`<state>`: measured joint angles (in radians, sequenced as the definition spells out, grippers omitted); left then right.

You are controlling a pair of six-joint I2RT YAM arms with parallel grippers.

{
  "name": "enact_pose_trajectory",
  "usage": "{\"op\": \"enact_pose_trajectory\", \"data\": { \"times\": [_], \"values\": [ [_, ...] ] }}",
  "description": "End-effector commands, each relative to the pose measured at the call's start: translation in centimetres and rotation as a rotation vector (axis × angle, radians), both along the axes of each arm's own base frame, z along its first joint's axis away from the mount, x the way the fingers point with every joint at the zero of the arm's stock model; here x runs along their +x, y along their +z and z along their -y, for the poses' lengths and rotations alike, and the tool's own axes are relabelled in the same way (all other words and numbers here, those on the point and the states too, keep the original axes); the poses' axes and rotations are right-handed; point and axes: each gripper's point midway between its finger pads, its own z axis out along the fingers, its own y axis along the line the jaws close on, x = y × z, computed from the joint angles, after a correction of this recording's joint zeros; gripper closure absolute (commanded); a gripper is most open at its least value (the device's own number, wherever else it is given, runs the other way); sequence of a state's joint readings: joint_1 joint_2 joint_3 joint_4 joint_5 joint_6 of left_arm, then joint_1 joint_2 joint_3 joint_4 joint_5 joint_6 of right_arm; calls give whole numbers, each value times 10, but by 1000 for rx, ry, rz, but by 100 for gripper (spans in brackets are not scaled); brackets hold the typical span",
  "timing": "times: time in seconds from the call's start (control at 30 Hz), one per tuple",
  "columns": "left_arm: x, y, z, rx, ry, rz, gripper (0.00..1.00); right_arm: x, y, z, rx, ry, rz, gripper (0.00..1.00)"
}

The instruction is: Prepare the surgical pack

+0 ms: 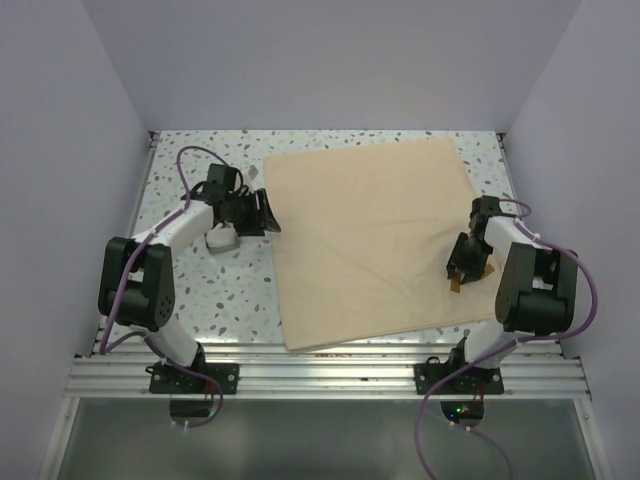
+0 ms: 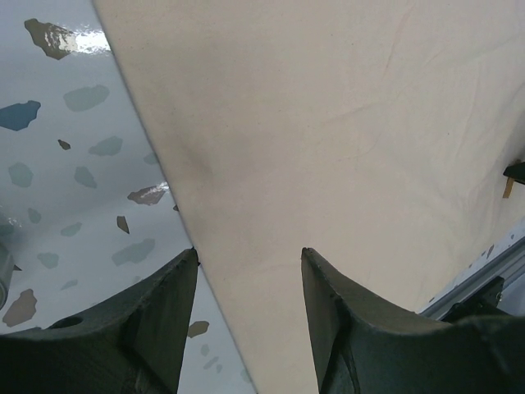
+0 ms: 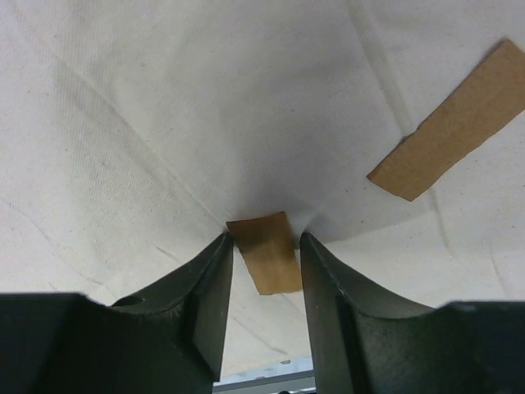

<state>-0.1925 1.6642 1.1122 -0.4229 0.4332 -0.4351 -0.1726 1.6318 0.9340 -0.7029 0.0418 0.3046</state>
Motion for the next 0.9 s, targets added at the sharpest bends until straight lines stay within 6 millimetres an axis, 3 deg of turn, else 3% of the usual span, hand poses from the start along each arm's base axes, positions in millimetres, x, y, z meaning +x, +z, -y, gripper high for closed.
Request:
{"op": "enact_pose_trajectory", "data": {
  "times": [0.0, 0.2, 0.6, 0.7, 0.73, 0.8, 0.83, 0.87],
  "values": [
    [5, 14, 7, -30, -4, 58, 43, 11, -9, 7, 9, 9, 19, 61],
    [3, 17, 10, -35, -4, 59, 43, 9, -10, 2, 33, -8, 20, 62],
    [-7, 39, 47, -129, -107, 89, 42, 23, 40, -9, 88, -47, 111, 69],
    [-11, 55, 72, -200, -179, 129, 41, 34, 65, -14, 116, -51, 157, 71],
    [-21, 65, 88, -257, -232, 135, 40, 36, 71, -17, 134, -54, 167, 71],
    [-22, 83, 110, -362, -269, 186, 39, 44, 84, -35, 183, -71, 195, 71],
    [-33, 87, 125, -400, -313, 183, 39, 53, 95, -49, 234, -64, 232, 71],
    [-30, 99, 137, -438, -329, 228, 39, 58, 102, -67, 260, -35, 254, 71]
  ]
}}
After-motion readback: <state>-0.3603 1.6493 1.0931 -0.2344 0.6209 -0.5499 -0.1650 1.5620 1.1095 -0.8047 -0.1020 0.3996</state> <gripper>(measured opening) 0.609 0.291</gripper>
